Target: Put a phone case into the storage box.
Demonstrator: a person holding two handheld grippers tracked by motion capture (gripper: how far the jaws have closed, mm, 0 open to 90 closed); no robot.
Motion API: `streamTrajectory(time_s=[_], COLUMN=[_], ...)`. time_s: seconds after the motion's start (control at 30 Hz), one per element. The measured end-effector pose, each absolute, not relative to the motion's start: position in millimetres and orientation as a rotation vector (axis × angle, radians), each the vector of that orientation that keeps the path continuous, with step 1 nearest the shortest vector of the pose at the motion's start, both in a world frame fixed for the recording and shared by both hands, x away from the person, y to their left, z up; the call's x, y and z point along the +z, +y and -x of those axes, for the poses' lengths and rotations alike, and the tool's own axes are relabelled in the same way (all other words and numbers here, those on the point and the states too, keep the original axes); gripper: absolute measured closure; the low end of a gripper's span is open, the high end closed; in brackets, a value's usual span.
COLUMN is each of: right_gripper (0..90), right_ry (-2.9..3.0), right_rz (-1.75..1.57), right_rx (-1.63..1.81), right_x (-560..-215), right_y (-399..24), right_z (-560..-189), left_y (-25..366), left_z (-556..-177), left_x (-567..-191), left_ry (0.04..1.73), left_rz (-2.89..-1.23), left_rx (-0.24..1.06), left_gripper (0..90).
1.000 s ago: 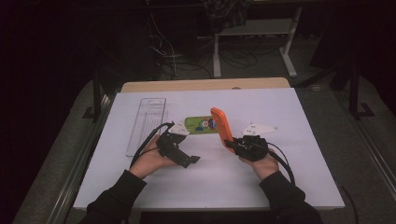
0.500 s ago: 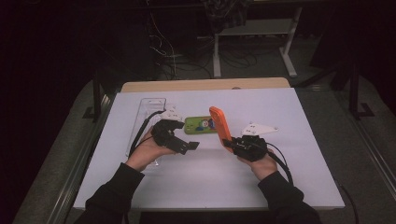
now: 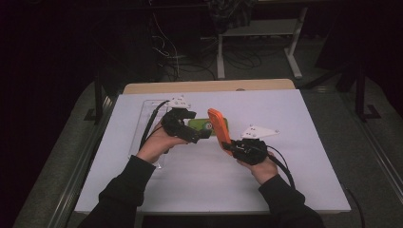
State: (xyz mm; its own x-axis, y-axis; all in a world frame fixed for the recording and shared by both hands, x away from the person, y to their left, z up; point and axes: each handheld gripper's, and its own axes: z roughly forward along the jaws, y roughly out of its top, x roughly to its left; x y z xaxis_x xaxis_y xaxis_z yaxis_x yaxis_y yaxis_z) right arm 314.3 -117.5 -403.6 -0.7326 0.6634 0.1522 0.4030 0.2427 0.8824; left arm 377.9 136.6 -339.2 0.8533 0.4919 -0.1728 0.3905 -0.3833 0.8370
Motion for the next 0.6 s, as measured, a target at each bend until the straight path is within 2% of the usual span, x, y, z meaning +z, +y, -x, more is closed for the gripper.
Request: streamTrajectory(time_s=[0.6], right_gripper=[78.2], right_ry=[2.311], right_rz=[-0.949], right_rx=[1.512], right_x=[-407.6], right_y=[-97.4], right_z=[-306.9], left_y=[132.3], left_z=[-378.3], left_x=[-348.1], left_ry=[0.626], left_rz=[-1.973], left_rx=[0.106], left_gripper=[0.0])
